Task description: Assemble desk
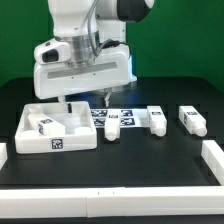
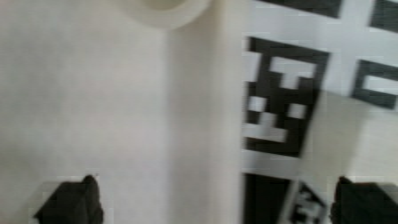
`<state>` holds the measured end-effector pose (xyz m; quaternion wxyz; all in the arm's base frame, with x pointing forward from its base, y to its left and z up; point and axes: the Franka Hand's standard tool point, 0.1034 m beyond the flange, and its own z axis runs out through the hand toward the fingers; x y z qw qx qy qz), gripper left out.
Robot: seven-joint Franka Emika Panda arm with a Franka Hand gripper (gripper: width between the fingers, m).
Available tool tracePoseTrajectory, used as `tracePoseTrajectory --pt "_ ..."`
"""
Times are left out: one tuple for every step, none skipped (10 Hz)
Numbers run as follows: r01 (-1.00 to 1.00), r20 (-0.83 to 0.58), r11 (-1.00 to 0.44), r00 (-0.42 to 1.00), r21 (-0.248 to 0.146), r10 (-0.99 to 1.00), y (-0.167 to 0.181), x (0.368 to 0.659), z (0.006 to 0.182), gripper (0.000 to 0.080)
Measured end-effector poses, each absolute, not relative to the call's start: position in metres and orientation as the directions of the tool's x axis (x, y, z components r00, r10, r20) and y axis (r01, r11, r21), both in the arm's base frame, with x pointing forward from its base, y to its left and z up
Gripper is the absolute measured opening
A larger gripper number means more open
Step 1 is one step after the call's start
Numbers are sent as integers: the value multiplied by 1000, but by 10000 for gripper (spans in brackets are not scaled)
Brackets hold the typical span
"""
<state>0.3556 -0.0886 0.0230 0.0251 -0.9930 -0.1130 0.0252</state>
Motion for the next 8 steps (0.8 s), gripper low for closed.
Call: tracePoseTrajectory --pt "205 -61 -977 976 -57 208 -91 350 15 649" --pt "195 -64 -979 978 -51 198 -89 350 11 649" --pt "192 -65 -980 979 -51 195 -84 350 11 649" --pt "193 -66 -980 978 -51 196 -82 350 11 649" --pt "190 -66 -981 979 -51 193 -84 350 11 563" --pt "190 -67 -980 979 -51 193 -83 350 11 428" --pt "190 -67 -980 979 -51 193 -83 350 11 428" --pt "190 -67 -980 979 -51 193 -83 350 11 246"
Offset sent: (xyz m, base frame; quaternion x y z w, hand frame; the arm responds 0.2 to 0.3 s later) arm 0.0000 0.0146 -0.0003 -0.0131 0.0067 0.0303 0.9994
